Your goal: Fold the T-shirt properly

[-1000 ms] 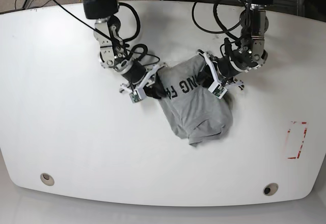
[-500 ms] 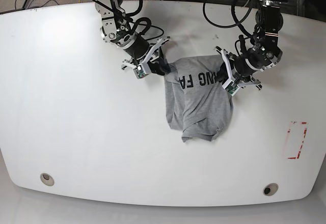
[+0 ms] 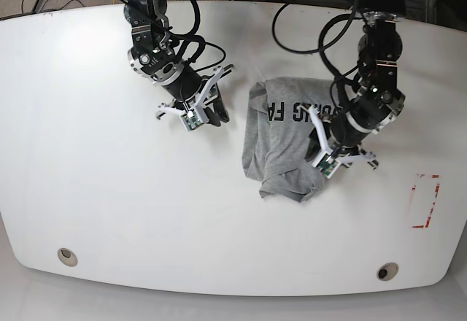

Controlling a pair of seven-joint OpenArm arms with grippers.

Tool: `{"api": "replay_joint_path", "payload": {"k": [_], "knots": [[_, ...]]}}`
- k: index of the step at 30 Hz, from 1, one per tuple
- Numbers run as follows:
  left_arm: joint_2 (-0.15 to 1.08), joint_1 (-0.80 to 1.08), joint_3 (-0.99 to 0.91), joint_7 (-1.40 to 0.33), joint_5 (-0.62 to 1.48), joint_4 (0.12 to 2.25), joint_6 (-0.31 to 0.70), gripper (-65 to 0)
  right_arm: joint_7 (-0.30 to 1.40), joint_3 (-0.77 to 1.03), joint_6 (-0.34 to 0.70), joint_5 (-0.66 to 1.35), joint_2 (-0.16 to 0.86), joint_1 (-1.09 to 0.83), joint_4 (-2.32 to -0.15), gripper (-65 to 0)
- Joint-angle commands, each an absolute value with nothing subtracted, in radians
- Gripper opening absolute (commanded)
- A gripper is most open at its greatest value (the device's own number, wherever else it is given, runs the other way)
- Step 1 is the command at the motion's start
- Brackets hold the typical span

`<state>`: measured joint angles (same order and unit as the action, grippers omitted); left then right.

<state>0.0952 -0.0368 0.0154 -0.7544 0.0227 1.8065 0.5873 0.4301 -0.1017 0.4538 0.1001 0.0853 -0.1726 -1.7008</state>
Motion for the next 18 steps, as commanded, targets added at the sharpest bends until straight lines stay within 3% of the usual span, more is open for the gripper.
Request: {"api": "replay_joint_path", "payload": {"k": [1, 7, 12, 15, 18], "knots": [[0.044, -0.09, 0.019, -0.736, 0.03, 1.764, 0.572, -52.9, 0.417, -0.088, 0.463, 0.113, 0.093, -0.15, -1.728, -55.6], [-0.028, -0.17, 0.021, -0.702, 0.03, 1.598, 0.42, -52.9, 0.417, -0.036, 0.464, 0.114, 0.085, -0.148, -1.732, -55.6], [-0.033, -0.186, 0.031, -0.565, 0.03, 1.443, 0.272, -51.9, 0.417, -0.021, 0.466, 0.114, 0.087, -0.148, -1.732, -55.6], [-0.033, -0.186, 0.061, -0.51, 0.03, 1.372, 0.211, -45.7, 0.417, -0.005, 0.467, 0.114, 0.087, -0.148, -1.733, -55.5], [-0.03, -0.185, 0.094, -0.483, 0.03, 1.299, 0.154, -33.3, 0.417, 0.002, 0.469, 0.114, 0.087, -0.148, -1.733, -55.5]]}}
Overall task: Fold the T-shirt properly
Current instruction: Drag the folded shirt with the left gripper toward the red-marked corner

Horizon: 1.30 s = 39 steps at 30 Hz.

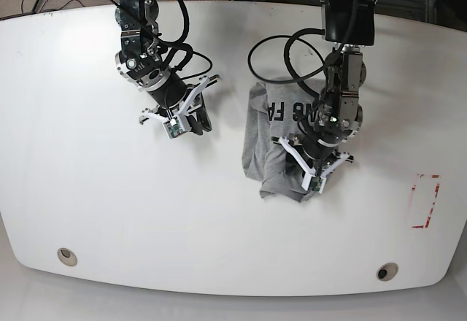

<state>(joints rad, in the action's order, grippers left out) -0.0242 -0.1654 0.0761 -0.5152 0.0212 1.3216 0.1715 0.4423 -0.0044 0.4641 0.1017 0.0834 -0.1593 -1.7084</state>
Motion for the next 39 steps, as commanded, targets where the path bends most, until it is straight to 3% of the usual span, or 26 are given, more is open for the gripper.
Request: {"api": "replay_joint_path", "payload": {"k": [1, 3, 13, 30, 39], "knots": [[-0.028, -0.185, 0.107, -0.481, 0.03, 1.274, 0.142, -29.4, 0.417, 0.002, 0.469, 0.114, 0.087, -0.148, -1.733, -55.5], [-0.027, -0.185, 0.127, -0.479, 0.03, 1.23, 0.134, -26.5, 0.417, 0.002, 0.469, 0.114, 0.087, -0.15, -1.733, -55.5], [0.085, -0.142, 0.188, -0.479, 0.031, 1.181, 0.134, -30.4, 0.415, 0.002, 0.469, 0.114, 0.087, -0.153, -1.733, -55.5], [0.415, -0.124, 0.182, -0.412, 0.035, 1.179, 0.14, -30.0, 0.415, 0.004, 0.469, 0.114, 0.09, -0.176, -1.791, -55.5], [0.521, -0.087, 0.079, -0.41, 0.036, 1.173, 0.331, -30.0, 0.417, 0.004, 0.469, 0.114, 0.091, -0.18, -1.802, -55.5]]}}
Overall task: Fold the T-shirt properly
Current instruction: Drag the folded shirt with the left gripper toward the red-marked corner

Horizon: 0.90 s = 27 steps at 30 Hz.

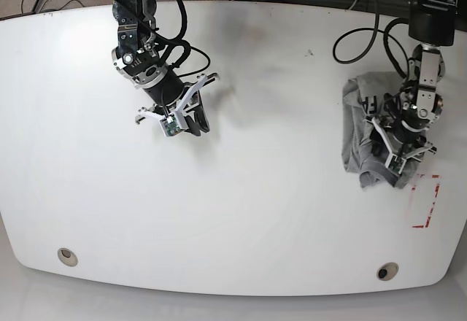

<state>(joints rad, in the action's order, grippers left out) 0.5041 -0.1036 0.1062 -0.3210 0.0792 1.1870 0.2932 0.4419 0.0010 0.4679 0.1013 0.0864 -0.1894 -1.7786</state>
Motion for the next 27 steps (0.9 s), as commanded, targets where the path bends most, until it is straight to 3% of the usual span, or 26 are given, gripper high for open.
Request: {"api": "replay_joint_path", "payload": {"k": [1, 13, 27], "knots": [[0.522, -0.079, 0.058, -0.41, 0.035, 1.168, 0.352, -30.0, 0.417, 0.004, 0.469, 0.114, 0.091, -0.18, -1.802, -55.5], [0.604, -0.073, -0.128, -0.41, 0.035, 1.061, 0.579, -30.0, 0.417, 0.002, 0.469, 0.114, 0.091, -0.18, -1.802, -55.5], [0.699, -0.228, -0.143, -0.412, 0.036, 0.937, 0.698, -30.0, 0.417, 0.001, 0.469, 0.114, 0.091, -0.18, -1.802, -55.5]]}}
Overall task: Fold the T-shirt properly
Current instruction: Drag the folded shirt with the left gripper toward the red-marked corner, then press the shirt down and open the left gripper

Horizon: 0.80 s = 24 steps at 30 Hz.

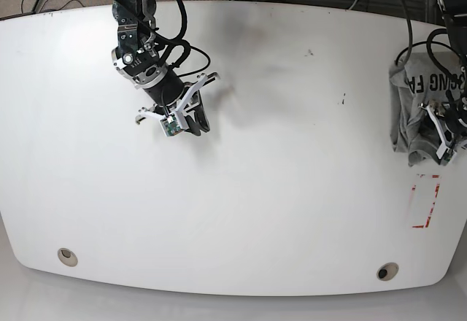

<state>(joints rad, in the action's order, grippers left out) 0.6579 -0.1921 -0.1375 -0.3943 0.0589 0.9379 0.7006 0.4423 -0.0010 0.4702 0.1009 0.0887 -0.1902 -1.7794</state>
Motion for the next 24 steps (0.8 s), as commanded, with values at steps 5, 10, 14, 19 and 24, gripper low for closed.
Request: {"api": "replay_joint_path", "payload": {"k": [5, 10, 14, 19, 24], "knots": [[0.708, -0.28, -0.143, -0.437, 0.036, 0.963, 0.698, -30.0, 0.417, -0.001, 0.469, 0.114, 0.091, -0.182, -1.802, -55.5], [0.717, -0.323, -0.145, -0.542, 0.038, 1.036, 0.698, -30.3, 0.417, -0.002, 0.469, 0.114, 0.088, -0.182, -1.804, -55.5], [0.71, -0.34, -0.16, -0.662, 0.039, 1.136, 0.698, -30.3, 0.417, -0.002, 0.469, 0.114, 0.088, -0.18, -1.804, -55.5], [0.641, -0.328, -0.217, -0.814, 0.047, 1.277, 0.698, -30.4, 0.417, -0.002, 0.469, 0.114, 0.088, -0.179, -1.804, -55.5], [0.581, -0.22, -0.331, -0.946, 0.053, 1.435, 0.698, -30.4, 0.417, -0.002, 0.469, 0.114, 0.088, -0.179, -1.804, -55.5]]}}
